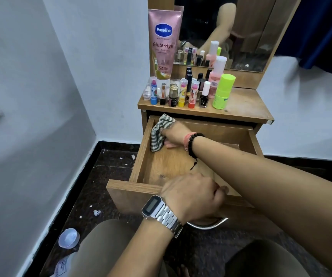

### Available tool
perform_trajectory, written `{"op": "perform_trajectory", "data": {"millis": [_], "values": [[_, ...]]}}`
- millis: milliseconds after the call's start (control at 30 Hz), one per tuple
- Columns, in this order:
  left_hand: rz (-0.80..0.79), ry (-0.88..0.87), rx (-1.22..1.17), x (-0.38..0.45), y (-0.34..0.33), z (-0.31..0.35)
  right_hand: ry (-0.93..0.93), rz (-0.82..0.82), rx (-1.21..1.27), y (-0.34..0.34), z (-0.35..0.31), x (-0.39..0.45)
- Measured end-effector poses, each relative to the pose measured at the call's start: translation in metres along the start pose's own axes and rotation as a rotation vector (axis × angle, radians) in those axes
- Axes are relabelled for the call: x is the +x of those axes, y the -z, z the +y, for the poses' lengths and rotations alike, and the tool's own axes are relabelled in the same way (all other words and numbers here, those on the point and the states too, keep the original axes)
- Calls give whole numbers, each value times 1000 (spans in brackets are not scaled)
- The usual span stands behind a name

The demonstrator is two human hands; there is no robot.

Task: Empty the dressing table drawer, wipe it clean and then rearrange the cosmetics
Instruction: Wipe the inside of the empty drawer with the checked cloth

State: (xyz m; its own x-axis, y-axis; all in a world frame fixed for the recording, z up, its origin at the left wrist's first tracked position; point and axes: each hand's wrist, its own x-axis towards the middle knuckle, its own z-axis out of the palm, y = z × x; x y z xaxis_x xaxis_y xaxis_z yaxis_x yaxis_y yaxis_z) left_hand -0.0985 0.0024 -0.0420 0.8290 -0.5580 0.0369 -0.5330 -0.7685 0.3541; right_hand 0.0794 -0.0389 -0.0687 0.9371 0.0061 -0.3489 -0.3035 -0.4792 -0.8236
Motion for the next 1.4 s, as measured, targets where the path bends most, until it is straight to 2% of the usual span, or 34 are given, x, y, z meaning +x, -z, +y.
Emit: {"op": "perform_trajectory", "data": {"millis": [100,267,333,500,733,867,933,1100,1267,1400], "values": [[16,-5,-17,2,-2,-3,49,-3,-34,-7,-3,4],[41,-28,-22,3,-3,1,286,20,-429,-5,6,0],[43,-28,-10,3,-3,3,339,-11,-476,-4,6,-2],[30,-23,-1,3,-2,4,269,-230,-390,-5,14,-15],[42,-48,50,1,-5,6,195,-639,-429,-10,21,-51],[70,-73,76,1,-9,10,113,-737,-379,-9,20,-60],[92,-87,80,1,-10,10,110,-701,-356,-12,21,-61],[116,-59,89,2,-11,7,169,-450,-367,-26,22,-50],[107,-62,65,1,-11,10,359,-62,-663,-14,11,-21],[115,-59,68,1,-9,7,385,37,-593,-18,10,-12]]}}
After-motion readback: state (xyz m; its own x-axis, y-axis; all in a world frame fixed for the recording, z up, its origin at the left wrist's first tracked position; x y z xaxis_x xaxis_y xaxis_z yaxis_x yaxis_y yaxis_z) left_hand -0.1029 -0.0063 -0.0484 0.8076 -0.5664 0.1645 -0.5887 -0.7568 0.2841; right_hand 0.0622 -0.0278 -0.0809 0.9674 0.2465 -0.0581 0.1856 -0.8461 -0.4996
